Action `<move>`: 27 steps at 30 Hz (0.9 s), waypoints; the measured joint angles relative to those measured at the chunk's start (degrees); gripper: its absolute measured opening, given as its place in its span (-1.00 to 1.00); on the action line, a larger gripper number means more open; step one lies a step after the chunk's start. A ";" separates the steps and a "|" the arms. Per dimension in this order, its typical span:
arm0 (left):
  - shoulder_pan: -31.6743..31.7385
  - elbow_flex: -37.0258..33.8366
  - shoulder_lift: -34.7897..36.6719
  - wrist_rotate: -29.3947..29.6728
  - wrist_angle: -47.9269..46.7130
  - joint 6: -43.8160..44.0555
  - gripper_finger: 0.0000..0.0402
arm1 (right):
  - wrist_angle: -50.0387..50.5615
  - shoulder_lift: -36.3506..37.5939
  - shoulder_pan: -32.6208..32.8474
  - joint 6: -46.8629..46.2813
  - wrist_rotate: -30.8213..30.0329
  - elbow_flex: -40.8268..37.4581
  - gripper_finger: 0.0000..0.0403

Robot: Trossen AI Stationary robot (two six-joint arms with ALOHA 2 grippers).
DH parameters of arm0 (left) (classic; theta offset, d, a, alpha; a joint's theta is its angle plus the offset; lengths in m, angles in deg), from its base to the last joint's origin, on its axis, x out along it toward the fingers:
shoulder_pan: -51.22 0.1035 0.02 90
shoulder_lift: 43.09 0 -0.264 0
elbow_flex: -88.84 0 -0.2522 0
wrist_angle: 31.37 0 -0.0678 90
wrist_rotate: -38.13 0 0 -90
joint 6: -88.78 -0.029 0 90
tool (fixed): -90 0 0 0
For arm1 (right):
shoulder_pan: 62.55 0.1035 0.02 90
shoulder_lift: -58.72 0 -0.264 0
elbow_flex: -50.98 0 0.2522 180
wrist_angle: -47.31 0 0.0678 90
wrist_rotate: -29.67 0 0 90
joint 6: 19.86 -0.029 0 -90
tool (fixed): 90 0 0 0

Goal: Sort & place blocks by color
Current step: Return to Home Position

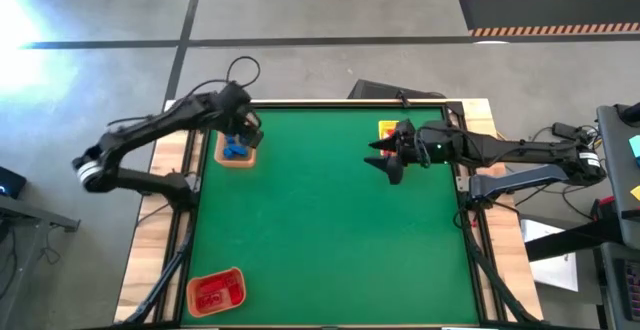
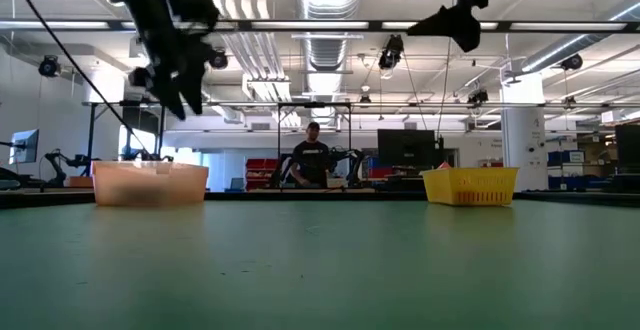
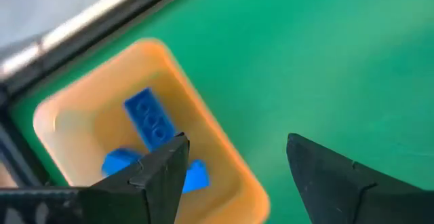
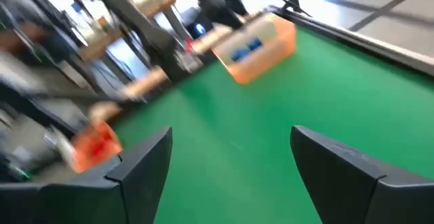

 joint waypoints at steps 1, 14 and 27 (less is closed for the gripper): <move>-1.77 -0.23 2.32 0.04 0.30 -0.20 0.16 | 1.91 0.56 -0.02 1.80 -0.34 0.00 0.43; -28.79 -18.52 37.79 -0.38 27.74 5.74 -0.03 | 12.78 19.63 0.46 14.68 -16.51 -9.96 0.47; -31.65 -38.13 57.13 -1.62 39.64 -9.03 -0.89 | 9.04 43.72 0.44 12.70 -11.59 -23.44 0.52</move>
